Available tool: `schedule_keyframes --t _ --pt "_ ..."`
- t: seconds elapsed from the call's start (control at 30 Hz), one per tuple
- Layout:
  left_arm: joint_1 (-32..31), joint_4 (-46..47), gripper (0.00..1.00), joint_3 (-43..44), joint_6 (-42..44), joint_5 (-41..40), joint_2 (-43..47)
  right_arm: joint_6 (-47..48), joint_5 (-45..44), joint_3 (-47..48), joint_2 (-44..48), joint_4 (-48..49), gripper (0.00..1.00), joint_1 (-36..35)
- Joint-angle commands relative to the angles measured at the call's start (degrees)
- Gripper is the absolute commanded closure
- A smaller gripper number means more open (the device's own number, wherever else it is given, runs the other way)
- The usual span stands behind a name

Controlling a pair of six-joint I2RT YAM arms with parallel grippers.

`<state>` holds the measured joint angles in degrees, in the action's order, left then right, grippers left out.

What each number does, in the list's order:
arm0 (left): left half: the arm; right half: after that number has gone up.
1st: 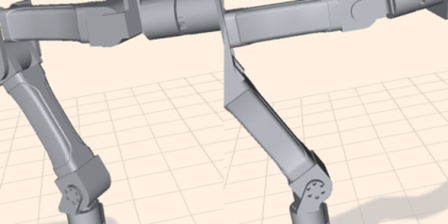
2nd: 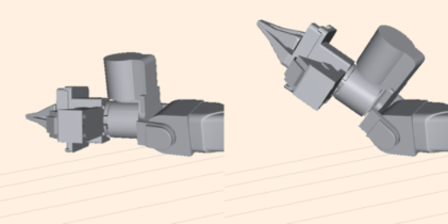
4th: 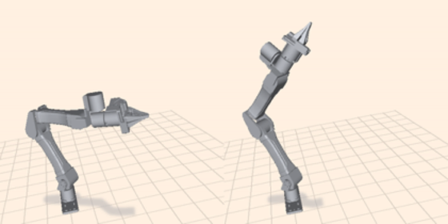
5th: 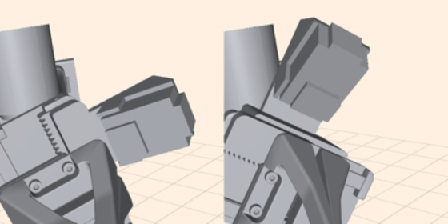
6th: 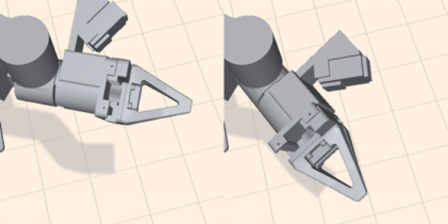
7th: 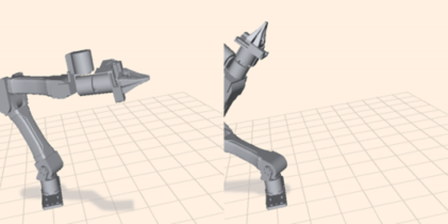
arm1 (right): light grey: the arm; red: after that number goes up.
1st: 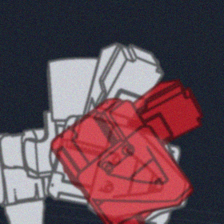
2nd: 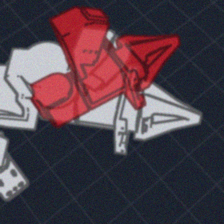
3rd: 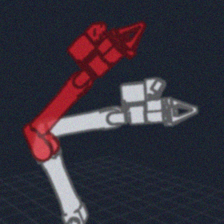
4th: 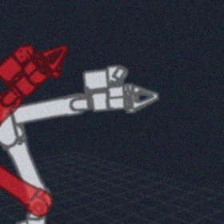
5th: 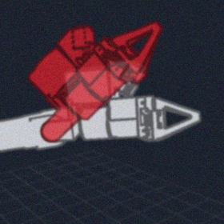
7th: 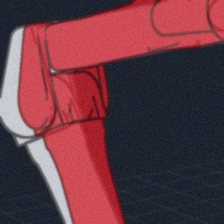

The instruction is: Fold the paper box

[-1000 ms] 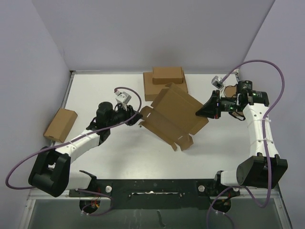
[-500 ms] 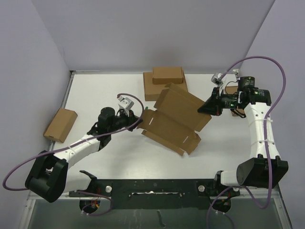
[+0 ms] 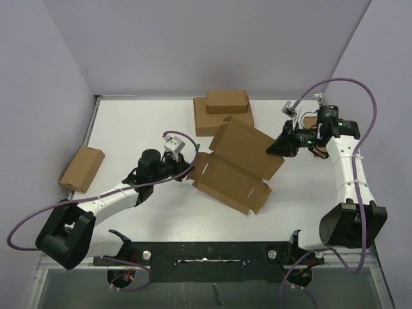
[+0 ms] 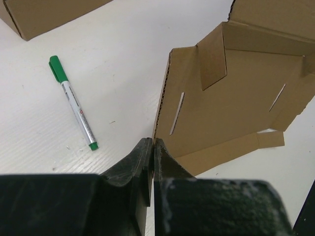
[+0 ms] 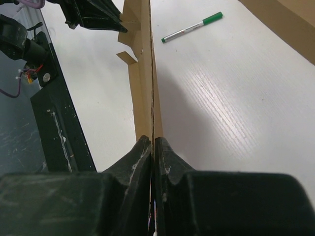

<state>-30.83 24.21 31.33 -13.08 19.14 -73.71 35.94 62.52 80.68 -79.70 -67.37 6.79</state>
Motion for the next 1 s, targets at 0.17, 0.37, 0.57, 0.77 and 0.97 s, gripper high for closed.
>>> schedule_keyframes --t 0.17,0.37,0.57,0.77,0.97 --pt "-0.4 6.8 1.0 0.0 -1.9 -0.8 -1.5 -1.5 1.7 -2.7 -1.0 3.4 0.89 0.4" --pt "-0.4 6.5 1.0 0.5 -3.6 -1.9 -2.3 -2.1 2.7 -3.5 -1.5 3.8 0.85 0.4" --pt "-0.4 6.3 1.0 0.5 -4.3 -1.8 -2.6 -2.6 2.6 -3.5 -1.8 4.4 0.86 0.4" --pt "-0.4 6.0 1.0 0.7 -3.8 -0.7 -2.6 -2.7 3.6 -3.4 -1.2 4.9 0.93 0.4" --pt "-0.4 4.6 1.0 1.9 -3.2 0.5 -2.4 -2.9 4.1 -3.3 0.7 5.8 1.0 1.8"
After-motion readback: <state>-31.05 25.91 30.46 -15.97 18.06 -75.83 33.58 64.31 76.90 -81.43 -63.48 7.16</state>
